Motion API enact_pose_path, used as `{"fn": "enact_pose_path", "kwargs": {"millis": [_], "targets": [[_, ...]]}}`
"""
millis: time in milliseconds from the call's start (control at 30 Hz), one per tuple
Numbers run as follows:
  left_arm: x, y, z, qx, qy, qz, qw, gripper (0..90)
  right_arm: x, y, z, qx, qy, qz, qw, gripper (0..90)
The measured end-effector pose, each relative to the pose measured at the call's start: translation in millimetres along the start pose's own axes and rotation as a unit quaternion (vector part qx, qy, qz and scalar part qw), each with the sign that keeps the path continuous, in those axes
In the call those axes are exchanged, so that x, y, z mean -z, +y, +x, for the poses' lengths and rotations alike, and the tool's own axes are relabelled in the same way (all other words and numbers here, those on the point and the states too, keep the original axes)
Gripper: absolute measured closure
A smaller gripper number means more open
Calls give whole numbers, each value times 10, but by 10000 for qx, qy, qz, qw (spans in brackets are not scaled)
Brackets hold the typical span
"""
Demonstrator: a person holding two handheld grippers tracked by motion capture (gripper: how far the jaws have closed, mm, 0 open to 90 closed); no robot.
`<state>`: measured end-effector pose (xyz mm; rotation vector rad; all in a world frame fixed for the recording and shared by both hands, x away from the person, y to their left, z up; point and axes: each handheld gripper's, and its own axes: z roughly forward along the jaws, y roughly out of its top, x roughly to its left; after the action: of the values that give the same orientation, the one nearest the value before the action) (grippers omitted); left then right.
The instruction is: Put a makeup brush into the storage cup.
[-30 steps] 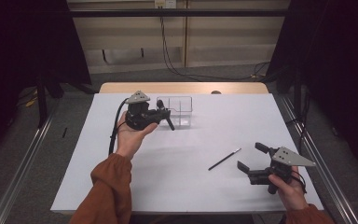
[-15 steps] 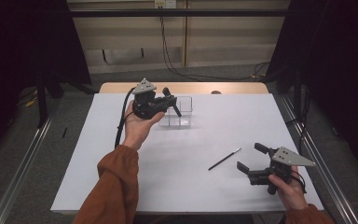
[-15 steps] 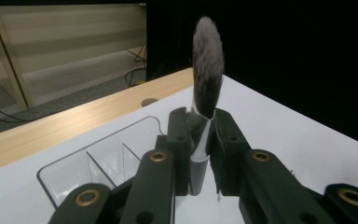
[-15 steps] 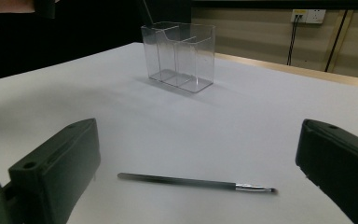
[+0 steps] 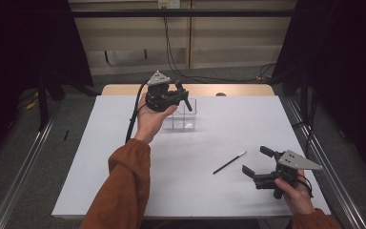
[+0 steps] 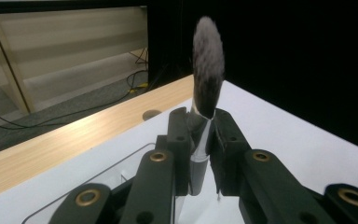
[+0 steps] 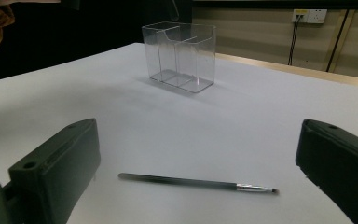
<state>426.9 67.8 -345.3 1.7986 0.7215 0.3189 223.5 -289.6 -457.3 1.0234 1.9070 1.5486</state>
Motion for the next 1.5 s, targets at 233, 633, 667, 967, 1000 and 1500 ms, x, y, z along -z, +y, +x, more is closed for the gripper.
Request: {"fn": "enact_pose_path", "kwargs": {"millis": [233, 633, 667, 967, 1000, 1500], "targets": [[-59, -27, 65, 21, 34, 81, 10000, 795, -4, -3, 3, -2, 21, 13, 10000, 0], [-178, -84, 145, 61, 165, 210, 9996, 795, -12, -11, 11, 17, 34, 34, 10000, 0], [-187, -88, 146, 71, 159, 204, 9996, 795, -11, -11, 12, 18, 24, 32, 10000, 0], [-247, -136, 147, 97, 148, 286, 9994, 795, -12, -12, 16, 13, 50, 25, 10000, 0], [-254, -155, 145, 109, 137, 283, 9994, 795, -11, -12, 16, 15, 49, 21, 10000, 0], [-353, -244, 152, 84, 223, 523, 9983, 795, -24, -22, 26, 26, 106, 65, 9999, 0]]}}
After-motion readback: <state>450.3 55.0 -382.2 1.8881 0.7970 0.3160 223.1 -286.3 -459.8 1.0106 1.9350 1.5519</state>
